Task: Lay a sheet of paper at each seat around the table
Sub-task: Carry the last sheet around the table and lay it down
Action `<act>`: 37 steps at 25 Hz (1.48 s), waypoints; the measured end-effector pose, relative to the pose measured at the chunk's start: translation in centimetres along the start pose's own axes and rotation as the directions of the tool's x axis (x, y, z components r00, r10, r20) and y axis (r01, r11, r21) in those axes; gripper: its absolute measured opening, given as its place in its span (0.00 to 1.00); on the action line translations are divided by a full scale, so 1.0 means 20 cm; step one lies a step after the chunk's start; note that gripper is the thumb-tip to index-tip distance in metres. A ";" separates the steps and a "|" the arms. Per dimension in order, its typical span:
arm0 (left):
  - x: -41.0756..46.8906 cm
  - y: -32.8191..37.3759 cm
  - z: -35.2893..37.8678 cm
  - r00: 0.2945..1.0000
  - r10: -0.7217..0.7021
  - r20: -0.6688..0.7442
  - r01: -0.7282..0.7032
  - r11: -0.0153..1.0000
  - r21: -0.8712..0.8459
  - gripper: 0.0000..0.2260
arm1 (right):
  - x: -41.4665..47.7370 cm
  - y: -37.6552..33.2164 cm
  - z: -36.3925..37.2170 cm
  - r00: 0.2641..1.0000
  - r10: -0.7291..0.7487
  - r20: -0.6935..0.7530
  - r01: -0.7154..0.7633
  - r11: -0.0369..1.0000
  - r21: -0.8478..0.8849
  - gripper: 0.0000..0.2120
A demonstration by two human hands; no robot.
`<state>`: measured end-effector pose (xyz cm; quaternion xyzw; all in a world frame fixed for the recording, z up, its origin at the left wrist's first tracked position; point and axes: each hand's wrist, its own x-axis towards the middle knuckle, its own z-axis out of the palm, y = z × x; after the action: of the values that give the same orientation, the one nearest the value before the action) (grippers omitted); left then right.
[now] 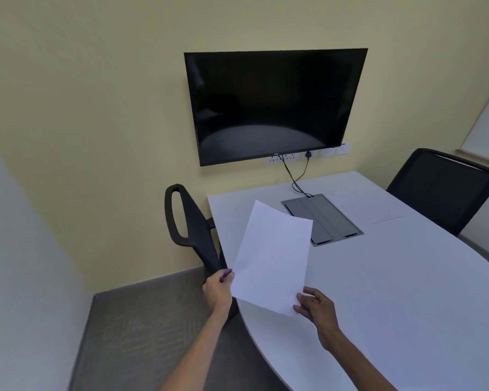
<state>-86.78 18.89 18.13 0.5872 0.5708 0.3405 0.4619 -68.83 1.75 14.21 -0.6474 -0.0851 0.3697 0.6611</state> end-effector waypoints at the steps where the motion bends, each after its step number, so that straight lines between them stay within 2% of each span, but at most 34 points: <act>1: 0.11 0.00 0.01 0.999 0.003 0.036 -0.004 0.999 0.032 0.10 | 0.06 0.01 0.08 0.999 -0.002 -0.040 0.003 1.000 0.015 0.10; 4: 0.41 0.05 0.01 0.995 0.049 0.091 -0.057 0.995 0.078 0.10 | 0.18 0.01 0.27 0.992 0.012 -0.126 -0.006 0.999 0.048 0.05; 6: 0.63 0.08 0.03 0.981 0.063 0.183 -0.084 0.990 0.113 0.10 | 0.29 0.02 0.41 0.976 0.019 -0.217 0.002 0.995 0.098 0.04; 12: 1.10 0.16 0.20 0.930 0.098 0.353 -0.160 0.975 0.151 0.10 | 0.51 0.04 0.66 0.911 0.062 -0.407 0.014 0.983 0.182 0.03; 15: 1.25 0.19 0.30 0.909 0.096 0.406 -0.170 0.974 0.150 0.10 | 0.62 0.03 0.70 0.889 0.089 -0.449 0.019 0.973 0.231 0.04; 22: 1.72 0.26 0.72 0.853 0.089 0.514 -0.269 0.919 0.288 0.09 | 1.13 0.05 0.77 0.870 0.136 -0.475 0.026 0.947 0.320 0.04; 29: 2.05 0.24 1.00 0.816 0.015 0.577 -0.298 0.867 0.400 0.10 | 1.48 0.08 0.81 0.846 0.260 -0.465 -0.075 0.922 0.379 0.05; 37: 2.32 0.11 1.30 0.781 -0.073 0.620 -0.324 0.802 0.503 0.09 | 1.79 0.20 0.93 0.742 0.420 -0.522 -0.168 0.871 0.461 0.07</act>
<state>-56.47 60.83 5.45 0.8159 0.4235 -0.0288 0.3926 -55.92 37.54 0.23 -0.5934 0.3112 0.2527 0.6980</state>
